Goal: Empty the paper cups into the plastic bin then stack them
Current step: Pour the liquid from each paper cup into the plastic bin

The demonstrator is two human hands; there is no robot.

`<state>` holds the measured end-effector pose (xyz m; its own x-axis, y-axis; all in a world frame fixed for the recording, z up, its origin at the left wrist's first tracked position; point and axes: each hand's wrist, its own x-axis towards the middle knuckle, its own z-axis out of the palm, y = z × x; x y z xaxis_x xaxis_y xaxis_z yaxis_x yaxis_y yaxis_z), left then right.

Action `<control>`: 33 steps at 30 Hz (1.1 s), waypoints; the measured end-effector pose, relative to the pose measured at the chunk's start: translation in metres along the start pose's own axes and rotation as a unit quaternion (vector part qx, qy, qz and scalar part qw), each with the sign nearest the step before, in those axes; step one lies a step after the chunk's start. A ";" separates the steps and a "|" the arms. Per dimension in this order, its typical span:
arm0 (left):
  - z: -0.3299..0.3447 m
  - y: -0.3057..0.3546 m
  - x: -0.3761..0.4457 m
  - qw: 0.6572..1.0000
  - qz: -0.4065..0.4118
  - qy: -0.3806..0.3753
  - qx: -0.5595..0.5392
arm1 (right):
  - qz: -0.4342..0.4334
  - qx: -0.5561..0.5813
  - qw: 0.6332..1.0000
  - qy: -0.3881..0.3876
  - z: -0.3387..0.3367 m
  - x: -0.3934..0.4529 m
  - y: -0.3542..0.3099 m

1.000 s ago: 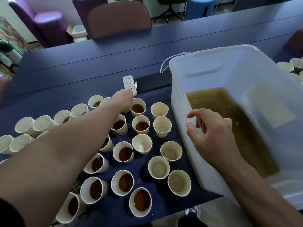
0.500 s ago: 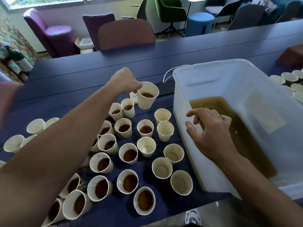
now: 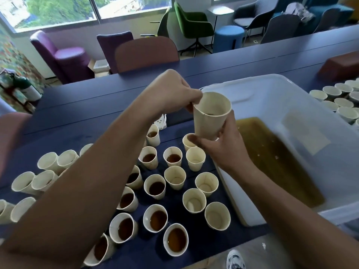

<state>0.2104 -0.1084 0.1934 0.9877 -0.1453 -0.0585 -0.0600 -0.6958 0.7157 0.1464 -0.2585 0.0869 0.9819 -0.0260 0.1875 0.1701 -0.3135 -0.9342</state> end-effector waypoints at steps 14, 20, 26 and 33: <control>0.054 -0.004 -0.013 0.998 0.040 0.002 -0.038 | 0.000 -0.150 0.988 0.030 -0.091 -0.006 0.011; 0.098 -0.014 -0.022 0.994 0.060 -0.062 0.068 | 0.067 -0.297 0.952 -0.034 -0.134 -0.003 0.033; 0.122 -0.024 -0.019 0.987 0.056 -0.086 0.127 | 0.122 -0.398 0.906 -0.080 -0.151 0.000 0.054; 0.130 -0.035 -0.018 0.977 0.050 -0.097 0.182 | 0.133 -0.474 0.864 -0.109 -0.156 0.010 0.066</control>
<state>0.1762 -0.1729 0.0796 0.9302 -0.3318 -0.1569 -0.2378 -0.8704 0.4311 0.1540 -0.4274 0.0745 0.9857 -0.0700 -0.1533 -0.1069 -0.9628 -0.2481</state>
